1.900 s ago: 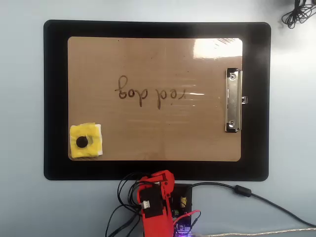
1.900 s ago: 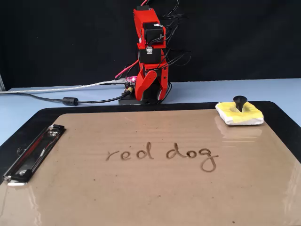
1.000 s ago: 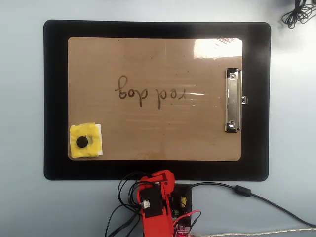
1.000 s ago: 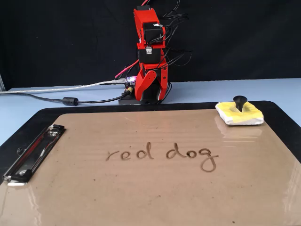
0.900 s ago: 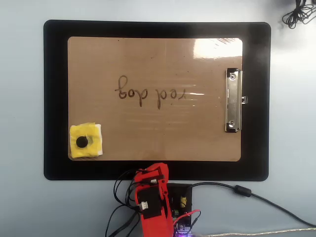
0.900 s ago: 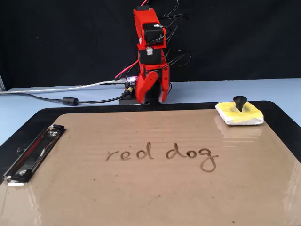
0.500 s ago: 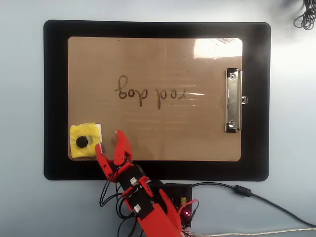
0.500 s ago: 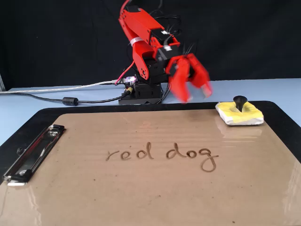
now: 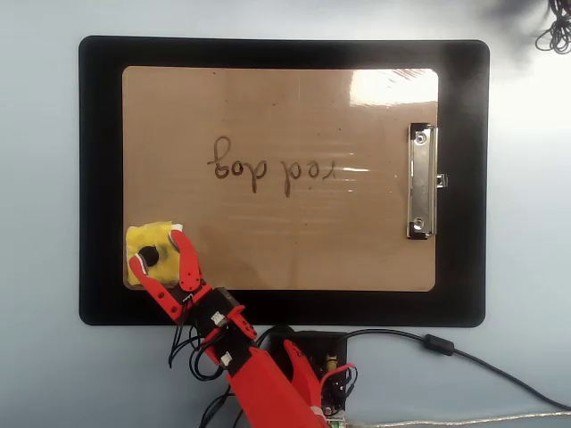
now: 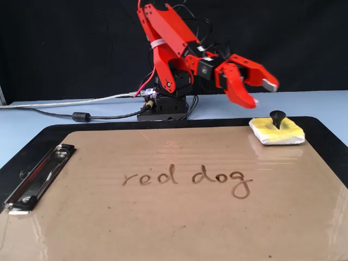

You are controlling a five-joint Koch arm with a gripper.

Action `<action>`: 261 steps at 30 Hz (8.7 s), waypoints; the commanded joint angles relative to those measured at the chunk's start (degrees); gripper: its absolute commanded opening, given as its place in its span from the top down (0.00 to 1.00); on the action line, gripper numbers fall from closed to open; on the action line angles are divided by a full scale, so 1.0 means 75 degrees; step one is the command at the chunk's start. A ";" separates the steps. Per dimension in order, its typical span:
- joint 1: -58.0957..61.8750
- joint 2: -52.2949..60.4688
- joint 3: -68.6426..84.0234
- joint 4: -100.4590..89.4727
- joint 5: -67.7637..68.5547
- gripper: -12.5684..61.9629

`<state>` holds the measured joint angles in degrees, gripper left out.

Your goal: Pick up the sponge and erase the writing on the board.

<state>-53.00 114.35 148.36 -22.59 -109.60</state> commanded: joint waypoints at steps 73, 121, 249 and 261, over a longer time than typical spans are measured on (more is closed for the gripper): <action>0.1793 -0.2742 -0.1219 0.1090 0.2801 0.90; 0.8133 -0.8367 -0.5836 -0.1078 0.4230 0.94; -0.0797 -0.4160 -0.3094 0.2473 -0.1336 0.94; -0.0938 -0.2871 -0.1430 0.2660 -0.1336 0.94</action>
<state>-59.24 91.14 136.05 -5.01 -116.72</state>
